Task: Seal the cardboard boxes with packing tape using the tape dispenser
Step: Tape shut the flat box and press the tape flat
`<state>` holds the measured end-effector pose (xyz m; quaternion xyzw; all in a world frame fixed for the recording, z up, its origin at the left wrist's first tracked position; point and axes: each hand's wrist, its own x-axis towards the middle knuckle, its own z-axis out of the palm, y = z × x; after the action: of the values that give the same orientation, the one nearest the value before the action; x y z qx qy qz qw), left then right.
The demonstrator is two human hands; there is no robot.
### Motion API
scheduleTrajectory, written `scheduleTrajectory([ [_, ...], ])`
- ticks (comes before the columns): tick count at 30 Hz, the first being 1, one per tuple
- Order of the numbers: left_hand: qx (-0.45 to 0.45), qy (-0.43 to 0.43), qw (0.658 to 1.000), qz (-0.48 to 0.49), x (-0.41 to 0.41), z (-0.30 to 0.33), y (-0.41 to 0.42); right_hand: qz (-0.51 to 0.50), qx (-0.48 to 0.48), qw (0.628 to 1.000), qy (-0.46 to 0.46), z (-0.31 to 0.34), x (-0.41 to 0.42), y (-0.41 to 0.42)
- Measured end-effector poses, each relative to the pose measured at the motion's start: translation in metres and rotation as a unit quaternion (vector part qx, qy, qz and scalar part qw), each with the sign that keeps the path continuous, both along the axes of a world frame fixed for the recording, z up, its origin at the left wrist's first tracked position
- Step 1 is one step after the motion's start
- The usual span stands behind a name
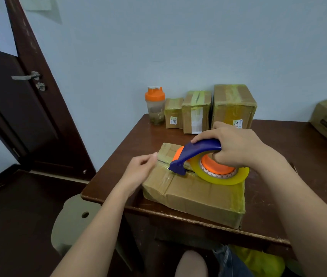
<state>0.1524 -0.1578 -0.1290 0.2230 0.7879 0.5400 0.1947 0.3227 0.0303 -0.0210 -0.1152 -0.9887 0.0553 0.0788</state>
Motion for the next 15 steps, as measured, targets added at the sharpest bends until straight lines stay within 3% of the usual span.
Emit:
scheduleTrajectory([
  [2,-0.017,-0.011,0.999,-0.051,0.005,0.001,-0.002,0.001,-0.006,1.000,-0.007,-0.001,0.001,0.003],
  [6,-0.104,0.058,0.992,-0.040,0.006,0.011,0.007,-0.001,-0.040,0.998,-0.041,0.000,0.003,0.015],
  [9,-0.152,0.047,0.986,-0.058,0.008,0.011,0.012,0.012,-0.059,0.997,-0.045,-0.001,0.004,0.017],
  [15,-0.117,0.085,0.989,0.019,-0.004,0.017,0.012,0.020,-0.034,0.999,-0.002,0.001,-0.004,0.001],
])
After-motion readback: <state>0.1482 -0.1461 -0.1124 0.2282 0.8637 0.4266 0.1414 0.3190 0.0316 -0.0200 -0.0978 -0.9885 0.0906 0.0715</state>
